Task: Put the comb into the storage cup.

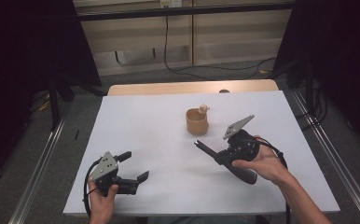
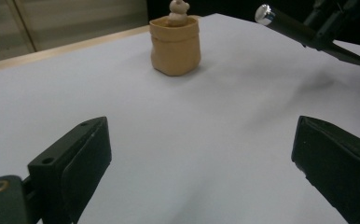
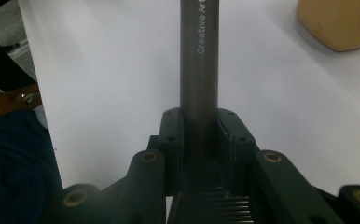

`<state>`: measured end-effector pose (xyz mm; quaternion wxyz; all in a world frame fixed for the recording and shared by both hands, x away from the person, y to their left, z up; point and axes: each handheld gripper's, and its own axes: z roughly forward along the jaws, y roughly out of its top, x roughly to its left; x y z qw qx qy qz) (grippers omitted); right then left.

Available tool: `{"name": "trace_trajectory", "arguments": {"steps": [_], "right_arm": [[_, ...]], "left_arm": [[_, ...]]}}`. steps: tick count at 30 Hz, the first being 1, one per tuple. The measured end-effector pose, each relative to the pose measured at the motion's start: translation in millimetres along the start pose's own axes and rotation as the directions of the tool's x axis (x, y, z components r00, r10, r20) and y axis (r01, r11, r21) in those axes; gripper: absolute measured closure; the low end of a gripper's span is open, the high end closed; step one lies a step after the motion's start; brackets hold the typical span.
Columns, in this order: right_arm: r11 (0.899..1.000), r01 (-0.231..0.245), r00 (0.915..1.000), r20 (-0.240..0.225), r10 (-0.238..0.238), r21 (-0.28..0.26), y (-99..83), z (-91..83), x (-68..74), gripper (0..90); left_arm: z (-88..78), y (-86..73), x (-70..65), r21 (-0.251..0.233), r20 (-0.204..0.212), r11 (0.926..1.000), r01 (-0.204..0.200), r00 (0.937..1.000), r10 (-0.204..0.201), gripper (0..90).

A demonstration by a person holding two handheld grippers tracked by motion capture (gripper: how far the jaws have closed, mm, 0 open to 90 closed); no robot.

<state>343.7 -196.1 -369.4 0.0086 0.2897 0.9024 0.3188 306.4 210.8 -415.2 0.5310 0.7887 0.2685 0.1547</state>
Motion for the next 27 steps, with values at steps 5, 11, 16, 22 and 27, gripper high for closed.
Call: {"name": "trace_trajectory", "arguments": {"steps": [5, 11, 16, 22, 27], "right_arm": [[1.000, 0.013, 0.9999, 0.007, -0.013, 0.010, 0.0, -4.7, 0.4, 73.3], [0.996, 0.072, 0.9974, -0.009, -0.071, 0.055, 5.8, 5.5, 8.7, 73.3], [0.991, 0.102, 0.9947, -0.024, -0.100, 0.082, 11.2, 11.6, 13.0, 73.3], [0.981, 0.143, 0.9894, -0.042, -0.139, 0.128, 16.1, 21.0, 17.2, 73.3], [0.976, 0.158, 0.9869, -0.053, -0.152, 0.149, 19.9, 27.1, 18.6, 73.3]], "left_arm": [[0.1, 5.7, 1.0, 0.028, 0.070, 0.9996, -0.010, 0.9975, 0.008, 4.0], [6.5, 10.3, -6.1, 0.050, 0.088, 0.9971, -0.057, 0.9947, 0.053, 2.3], [18.2, 17.5, -14.1, 0.077, 0.144, 0.9915, -0.106, 0.9851, 0.094, 3.2], [37.6, 28.7, -24.4, 0.152, 0.229, 0.9748, -0.163, 0.9653, 0.126, 3.3], [53.1, 39.4, -35.9, 0.182, 0.274, 0.9515, -0.248, 0.9421, 0.193, 3.8]]}}
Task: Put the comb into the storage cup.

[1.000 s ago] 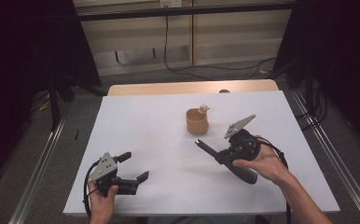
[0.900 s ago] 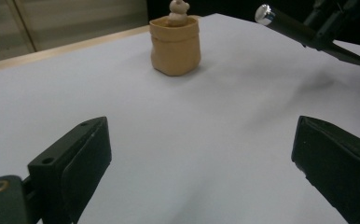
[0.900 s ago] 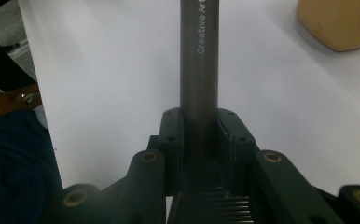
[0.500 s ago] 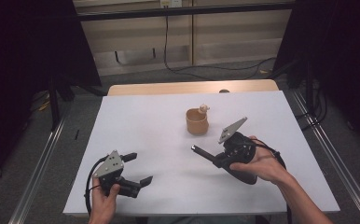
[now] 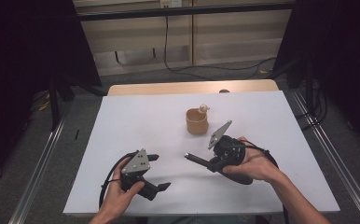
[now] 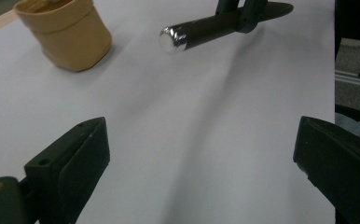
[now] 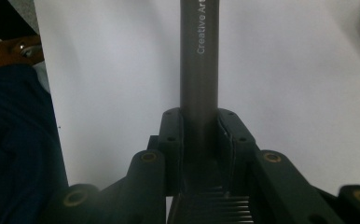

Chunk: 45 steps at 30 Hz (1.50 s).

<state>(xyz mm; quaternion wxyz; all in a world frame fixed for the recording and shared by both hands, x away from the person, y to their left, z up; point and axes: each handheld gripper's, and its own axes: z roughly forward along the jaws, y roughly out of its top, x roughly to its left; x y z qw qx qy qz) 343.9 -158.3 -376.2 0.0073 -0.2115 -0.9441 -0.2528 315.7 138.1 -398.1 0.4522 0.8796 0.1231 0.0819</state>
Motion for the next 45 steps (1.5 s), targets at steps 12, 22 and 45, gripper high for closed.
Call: {"name": "trace_trajectory", "arguments": {"steps": [12, 22, 45], "right_arm": [[0.998, 0.028, 0.9994, -0.020, -0.027, 0.058, 6.1, 11.7, -1.0, 73.3], [0.988, 0.036, 0.9992, -0.023, -0.033, 0.147, 15.1, 17.0, -2.1, 73.3], [0.967, 0.078, 0.9942, -0.092, -0.057, 0.244, 18.3, 35.1, 3.1, 73.3]], "left_arm": [[20.4, 16.7, 0.9, 0.102, 0.114, 0.9906, -0.091, 0.9903, 0.079, 5.2], [33.8, 25.6, -4.0, 0.161, 0.121, 0.9757, -0.149, 0.9841, 0.130, 8.5], [62.0, 38.9, -10.0, 0.285, 0.193, 0.9052, -0.316, 0.9438, 0.268, 24.9]]}}
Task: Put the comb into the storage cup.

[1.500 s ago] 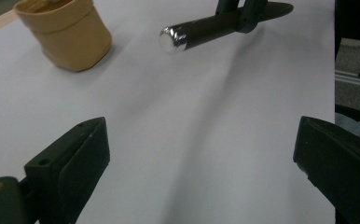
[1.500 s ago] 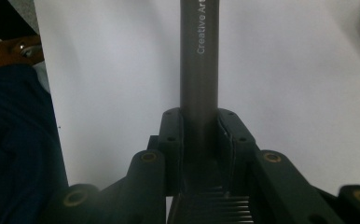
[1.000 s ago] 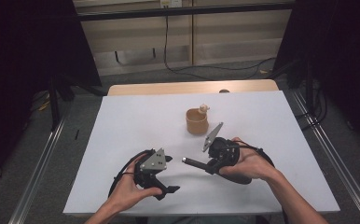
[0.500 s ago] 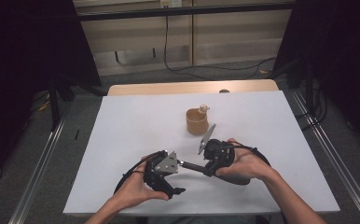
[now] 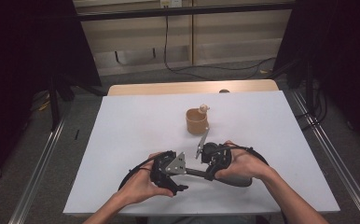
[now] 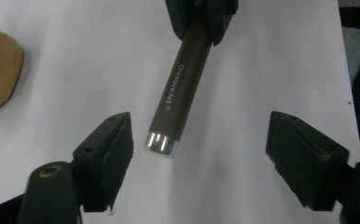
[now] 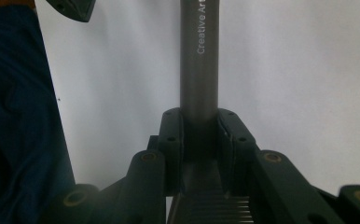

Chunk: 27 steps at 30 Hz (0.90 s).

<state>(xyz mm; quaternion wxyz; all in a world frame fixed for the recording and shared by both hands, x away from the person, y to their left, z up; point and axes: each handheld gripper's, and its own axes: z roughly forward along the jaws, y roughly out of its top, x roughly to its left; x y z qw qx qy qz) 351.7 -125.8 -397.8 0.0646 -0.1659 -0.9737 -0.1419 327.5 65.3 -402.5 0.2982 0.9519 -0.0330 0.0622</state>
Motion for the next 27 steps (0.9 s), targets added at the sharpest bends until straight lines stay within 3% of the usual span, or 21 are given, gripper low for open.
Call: {"name": "trace_trajectory", "arguments": {"steps": [4, 7, 19, 20, 27], "right_arm": [[1.000, -0.010, 0.9996, -0.027, 0.010, 0.002, 0.5, 0.5, -3.1, 73.3], [1.000, -0.008, 0.9996, -0.027, 0.008, 0.017, 1.1, 1.3, -3.2, 73.2], [0.999, 0.009, 0.9976, -0.068, -0.007, 0.031, 9.0, 2.2, -0.8, 73.2], [0.999, 0.010, 0.9975, -0.071, -0.008, 0.031, 9.4, 2.0, -1.3, 73.2], [1.000, -0.010, 0.9945, -0.104, 0.012, 0.025, 9.6, 2.7, -3.3, 73.3]], "left_arm": [[3.3, -0.9, 0.4, 0.029, 0.002, 0.9993, -0.025, 0.9997, 0.025, 30.1], [3.2, -1.0, 1.9, 0.029, 0.005, 0.9995, -0.012, 0.9999, 0.012, 36.9], [6.7, 2.5, 1.7, 0.057, -0.020, 0.9922, -0.111, 0.9935, 0.112, 55.2], [6.8, 1.8, 0.1, 0.053, -0.021, 0.9942, -0.093, 0.9953, 0.095, 55.5], [7.7, 2.2, -5.0, 0.059, -0.051, 0.9874, -0.147, 0.9873, 0.150, 60.7]]}}
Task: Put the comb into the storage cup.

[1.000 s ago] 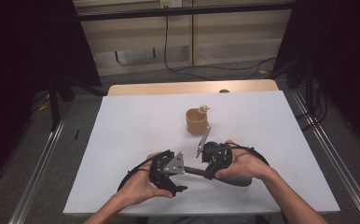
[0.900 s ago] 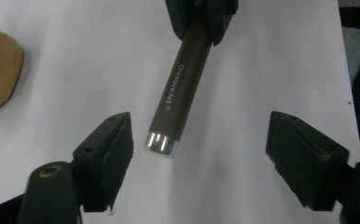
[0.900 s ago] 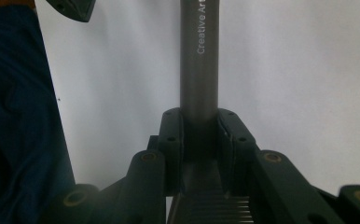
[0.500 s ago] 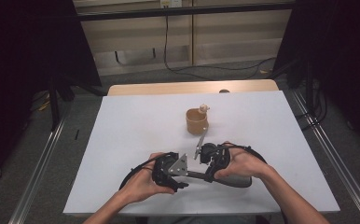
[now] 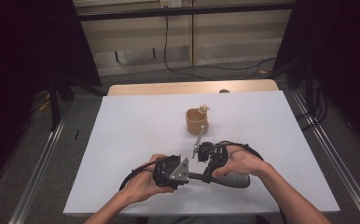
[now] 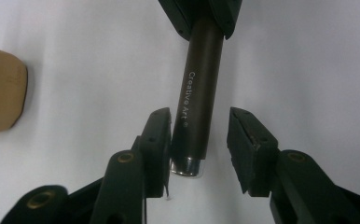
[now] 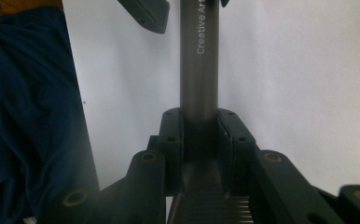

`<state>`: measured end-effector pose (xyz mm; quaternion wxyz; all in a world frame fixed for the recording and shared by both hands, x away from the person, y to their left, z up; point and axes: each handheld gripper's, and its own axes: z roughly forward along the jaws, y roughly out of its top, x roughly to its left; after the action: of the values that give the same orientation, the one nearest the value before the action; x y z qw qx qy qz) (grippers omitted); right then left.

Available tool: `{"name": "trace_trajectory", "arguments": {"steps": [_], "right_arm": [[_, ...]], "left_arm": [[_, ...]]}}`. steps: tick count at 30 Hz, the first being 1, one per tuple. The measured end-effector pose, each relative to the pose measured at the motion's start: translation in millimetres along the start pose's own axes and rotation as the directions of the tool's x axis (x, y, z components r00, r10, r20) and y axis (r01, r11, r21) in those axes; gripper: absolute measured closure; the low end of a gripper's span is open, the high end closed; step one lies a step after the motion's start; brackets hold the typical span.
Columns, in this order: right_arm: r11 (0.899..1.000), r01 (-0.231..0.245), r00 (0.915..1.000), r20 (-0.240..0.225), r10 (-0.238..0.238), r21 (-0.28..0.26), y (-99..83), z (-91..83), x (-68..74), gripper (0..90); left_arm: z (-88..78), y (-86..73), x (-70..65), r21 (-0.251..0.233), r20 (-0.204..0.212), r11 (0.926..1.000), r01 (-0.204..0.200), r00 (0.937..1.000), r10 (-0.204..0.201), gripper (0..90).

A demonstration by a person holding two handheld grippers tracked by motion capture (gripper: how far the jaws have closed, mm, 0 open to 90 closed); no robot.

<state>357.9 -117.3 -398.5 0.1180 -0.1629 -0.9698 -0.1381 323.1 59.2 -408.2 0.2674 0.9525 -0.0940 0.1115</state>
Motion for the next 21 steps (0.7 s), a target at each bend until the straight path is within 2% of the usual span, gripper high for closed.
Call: {"name": "trace_trajectory", "arguments": {"steps": [2, 8, 16, 21], "right_arm": [[1.000, -0.006, 0.9999, -0.011, 0.006, 0.003, -0.1, 0.4, -1.4, 73.3], [1.000, -0.024, 0.9995, -0.018, 0.024, 0.021, 1.1, 2.9, -2.9, 73.2], [0.999, -0.035, 0.9989, -0.031, 0.035, 0.008, 1.2, 3.0, -5.4, 73.3], [0.999, -0.030, 0.9988, -0.039, 0.030, 0.012, 1.8, 4.3, -4.9, 73.3]], "left_arm": [[0.8, 0.8, -0.4, 0.016, -0.008, 0.9994, -0.030, 0.9995, 0.030, 61.2], [5.6, 2.4, -2.7, 0.038, -0.027, 0.9978, -0.055, 0.9981, 0.056, 64.8], [7.0, 3.0, -3.2, 0.028, -0.042, 0.9982, -0.052, 0.9977, 0.054, 65.0], [10.4, 4.5, -4.5, 0.048, -0.032, 0.9962, -0.072, 0.9968, 0.074, 65.6]]}}
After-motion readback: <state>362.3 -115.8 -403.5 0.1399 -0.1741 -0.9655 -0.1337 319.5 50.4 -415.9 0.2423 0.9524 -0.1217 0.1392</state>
